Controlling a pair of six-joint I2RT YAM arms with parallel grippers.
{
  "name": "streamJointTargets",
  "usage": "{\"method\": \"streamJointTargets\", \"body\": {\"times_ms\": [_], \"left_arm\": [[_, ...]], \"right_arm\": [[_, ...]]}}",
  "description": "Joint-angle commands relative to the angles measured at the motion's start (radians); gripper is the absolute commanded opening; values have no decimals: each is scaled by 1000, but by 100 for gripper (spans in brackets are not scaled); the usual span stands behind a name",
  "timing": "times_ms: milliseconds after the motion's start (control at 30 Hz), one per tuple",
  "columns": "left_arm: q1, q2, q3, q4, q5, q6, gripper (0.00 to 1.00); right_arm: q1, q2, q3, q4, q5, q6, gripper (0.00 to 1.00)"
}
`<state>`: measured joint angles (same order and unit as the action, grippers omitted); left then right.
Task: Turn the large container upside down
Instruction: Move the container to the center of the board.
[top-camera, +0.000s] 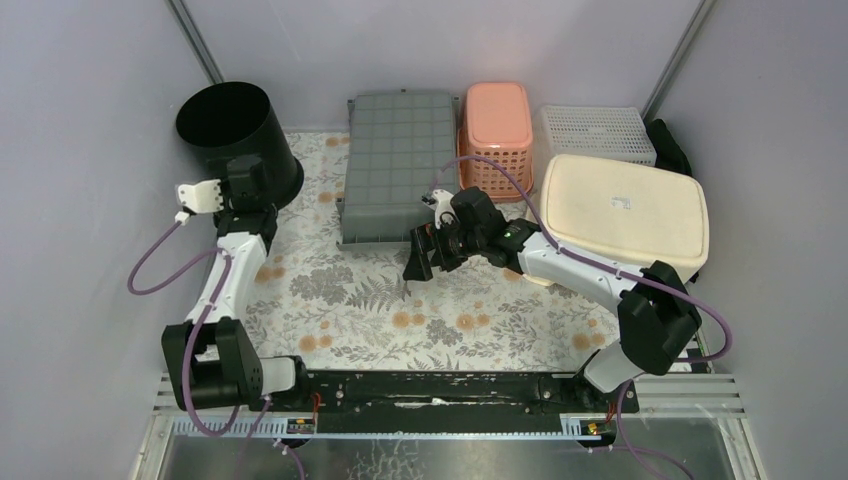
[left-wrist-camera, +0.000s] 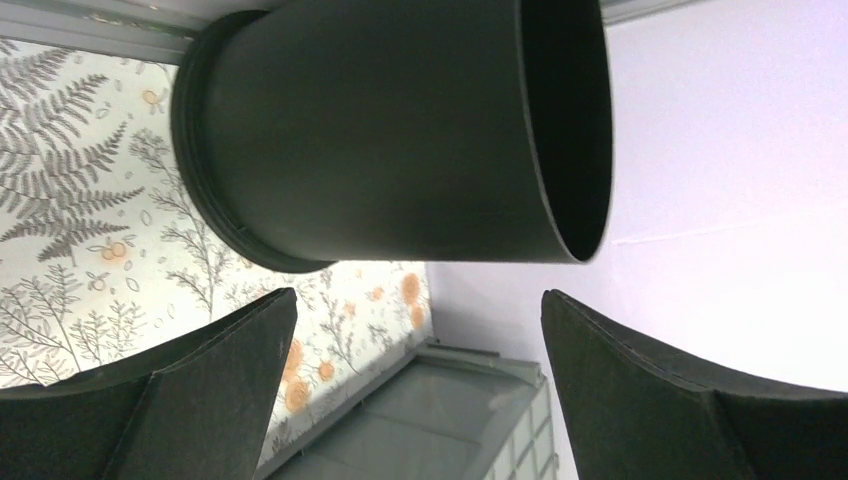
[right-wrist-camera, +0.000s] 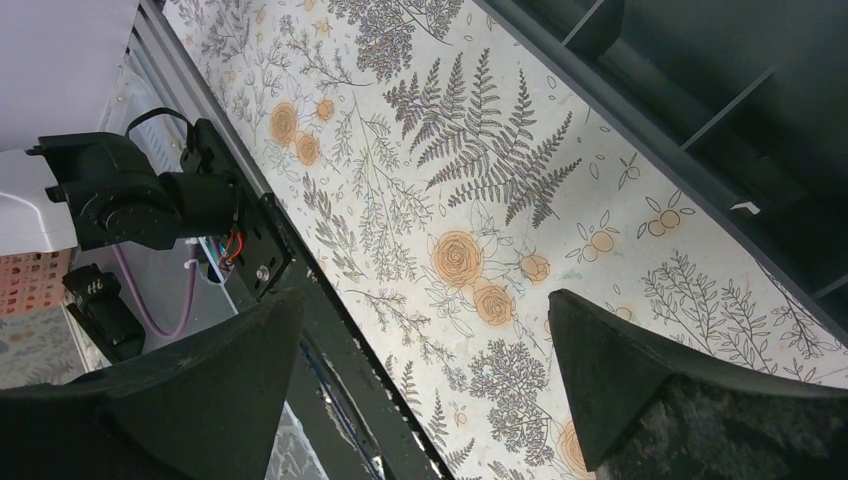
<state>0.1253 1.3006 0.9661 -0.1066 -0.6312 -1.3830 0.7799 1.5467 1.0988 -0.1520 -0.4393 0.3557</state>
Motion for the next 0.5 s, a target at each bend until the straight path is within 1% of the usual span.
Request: {"method": "streamJointTargets", "body": {"times_ms": [0, 100, 167, 267, 333, 467], "left_arm": [[-8, -94, -8, -12, 93, 67, 99], [-27, -198, -106, -43, 141, 106, 99], [-27, -289, -182, -54, 189, 121, 99], [-34, -373, -267, -66, 279, 147, 99], [-64, -401, -296, -71, 300, 176, 98], [-132, -408, -336, -90, 301, 202, 98]], "right_arm": [[1, -6, 29, 16, -17, -19, 99], [1, 14, 91, -28, -15, -37, 100], [0, 30, 135, -54, -12, -43, 100], [1, 64, 201, -86, -8, -48, 100], [0, 92, 241, -97, -14, -43, 100], [1, 140, 292, -112, -27, -25, 100]]}}
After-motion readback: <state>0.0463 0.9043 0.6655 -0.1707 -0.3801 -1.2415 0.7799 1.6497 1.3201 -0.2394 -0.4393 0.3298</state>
